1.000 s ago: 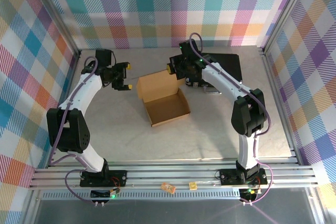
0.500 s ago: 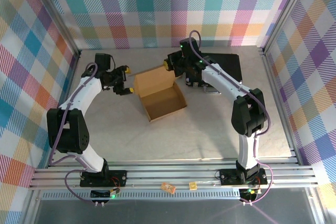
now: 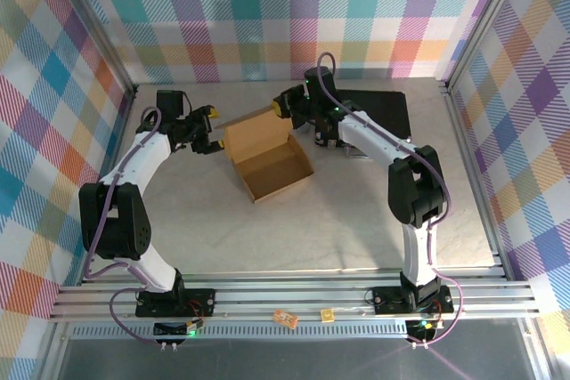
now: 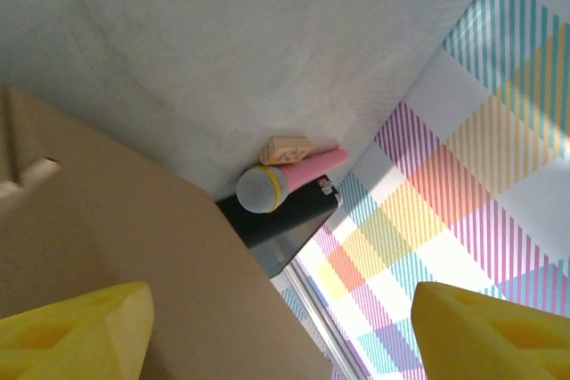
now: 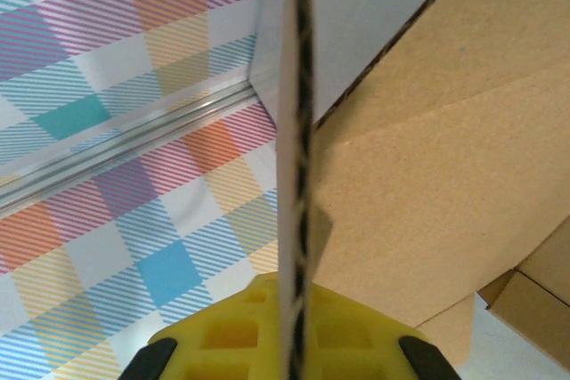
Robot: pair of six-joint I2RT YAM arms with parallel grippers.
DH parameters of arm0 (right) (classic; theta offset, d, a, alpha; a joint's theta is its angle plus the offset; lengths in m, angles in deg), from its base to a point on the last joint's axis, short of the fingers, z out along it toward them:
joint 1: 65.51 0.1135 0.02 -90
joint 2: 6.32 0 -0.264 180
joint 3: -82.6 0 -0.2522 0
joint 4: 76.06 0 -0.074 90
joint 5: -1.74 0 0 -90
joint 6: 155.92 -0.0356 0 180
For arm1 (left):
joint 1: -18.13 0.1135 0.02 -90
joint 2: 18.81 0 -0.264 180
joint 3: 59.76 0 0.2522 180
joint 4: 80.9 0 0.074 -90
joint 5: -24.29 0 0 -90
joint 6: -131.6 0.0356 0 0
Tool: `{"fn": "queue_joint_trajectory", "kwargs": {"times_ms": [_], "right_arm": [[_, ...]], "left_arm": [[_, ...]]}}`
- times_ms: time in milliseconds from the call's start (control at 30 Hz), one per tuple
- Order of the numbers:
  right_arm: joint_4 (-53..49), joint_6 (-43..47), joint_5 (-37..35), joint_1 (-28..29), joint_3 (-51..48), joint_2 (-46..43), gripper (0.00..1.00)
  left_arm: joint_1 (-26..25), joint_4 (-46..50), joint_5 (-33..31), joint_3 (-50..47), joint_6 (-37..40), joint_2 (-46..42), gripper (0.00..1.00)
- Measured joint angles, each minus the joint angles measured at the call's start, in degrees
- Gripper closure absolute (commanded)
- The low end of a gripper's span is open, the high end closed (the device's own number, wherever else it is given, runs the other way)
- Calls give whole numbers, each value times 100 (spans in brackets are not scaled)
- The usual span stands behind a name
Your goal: Fold the paper box
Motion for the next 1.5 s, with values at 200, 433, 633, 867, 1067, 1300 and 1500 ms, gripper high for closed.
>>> {"fn": "queue_joint_trajectory", "kwargs": {"times_ms": [200, 433, 633, 867, 1067, 1300, 1500], "right_arm": [[286, 2, 48, -17, -199, 0, 100], [490, 2, 157, -37, -236, 7, 100], [841, -2, 256, -44, -153, 157, 100], [1032, -4, 415, -101, -146, 234, 100], [1080, -2, 446, -151, -188, 234, 100], [699, -2, 107, -173, -317, 96, 100], [627, -39, -120, -162, -319, -83, 100]], "left_arm": [[-160, -402, 52, -201, -278, -4, 23], [-179, -476, 92, -527, -420, -293, 20], [-177, -562, 120, -636, -531, -520, 20], [-177, -667, 118, -682, -675, -520, 18], [-22, -15, 83, -634, -302, -817, 13], [-468, 1816, -804, 494, 256, -1652, 11], [-1722, 1963, -1556, 691, -363, -1987, 9]]}}
